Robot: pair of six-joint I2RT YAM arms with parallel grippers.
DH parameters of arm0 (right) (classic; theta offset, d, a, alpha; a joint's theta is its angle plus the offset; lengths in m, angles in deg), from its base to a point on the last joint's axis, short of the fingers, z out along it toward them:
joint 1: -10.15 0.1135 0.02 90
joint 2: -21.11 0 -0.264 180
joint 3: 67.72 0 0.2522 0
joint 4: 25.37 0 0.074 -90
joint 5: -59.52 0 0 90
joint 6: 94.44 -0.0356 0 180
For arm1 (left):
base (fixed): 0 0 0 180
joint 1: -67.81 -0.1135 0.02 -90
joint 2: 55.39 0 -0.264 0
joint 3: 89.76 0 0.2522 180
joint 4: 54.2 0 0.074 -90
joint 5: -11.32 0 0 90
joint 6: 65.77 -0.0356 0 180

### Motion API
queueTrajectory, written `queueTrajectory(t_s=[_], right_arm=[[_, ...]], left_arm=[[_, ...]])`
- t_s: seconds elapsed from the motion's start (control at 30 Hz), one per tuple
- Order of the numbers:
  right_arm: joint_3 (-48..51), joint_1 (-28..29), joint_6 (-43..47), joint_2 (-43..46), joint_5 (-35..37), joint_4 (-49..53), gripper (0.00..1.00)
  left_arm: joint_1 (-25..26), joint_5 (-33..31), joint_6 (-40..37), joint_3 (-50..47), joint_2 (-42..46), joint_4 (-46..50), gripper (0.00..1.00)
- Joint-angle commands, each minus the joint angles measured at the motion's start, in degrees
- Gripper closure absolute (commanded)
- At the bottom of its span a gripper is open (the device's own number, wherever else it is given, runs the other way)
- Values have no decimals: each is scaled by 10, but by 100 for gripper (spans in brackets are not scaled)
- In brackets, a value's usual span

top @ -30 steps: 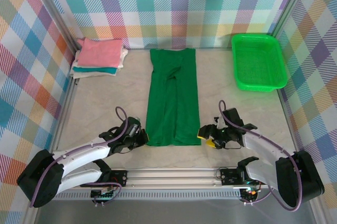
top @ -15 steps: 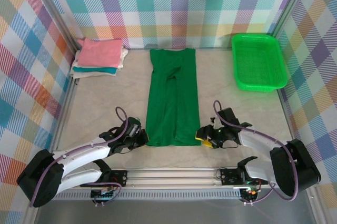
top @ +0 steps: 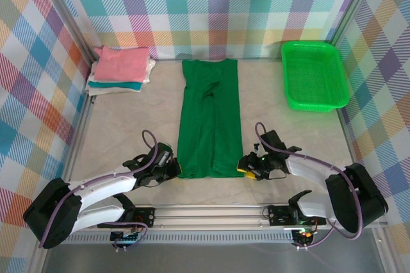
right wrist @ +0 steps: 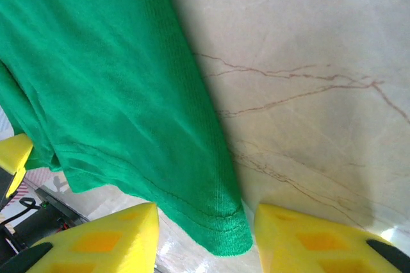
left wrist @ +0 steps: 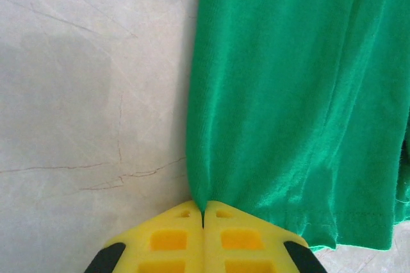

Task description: Fold and stack the t-shirts

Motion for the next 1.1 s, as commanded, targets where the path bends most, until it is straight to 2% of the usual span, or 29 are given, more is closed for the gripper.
queueTrajectory(t_s=[0.0,0.23,0.5,0.6,0.73,0.9,1.0,1.07], right_arm=[[-16,29,-4,-21,-25,-70,57],[-35,44,-16,-35,6,-27,70],[-45,45,-10,-11,35,24,93],[-40,45,-2,-2,21,22,100],[-10,47,-1,0,-9,17,100],[10,60,-15,80,-18,57,100],[-25,59,-14,112,8,96,100],[-63,53,-7,102,22,110,100]], left_arm=[[8,-1,-12,15,-3,7,100],[8,-3,-18,21,-10,15,100],[9,1,-18,22,6,29,100],[9,19,-22,21,14,41,100],[27,28,-29,38,11,113,100],[83,12,10,47,46,161,100],[81,-16,9,81,71,201,100],[57,-10,-5,115,67,208,100]])
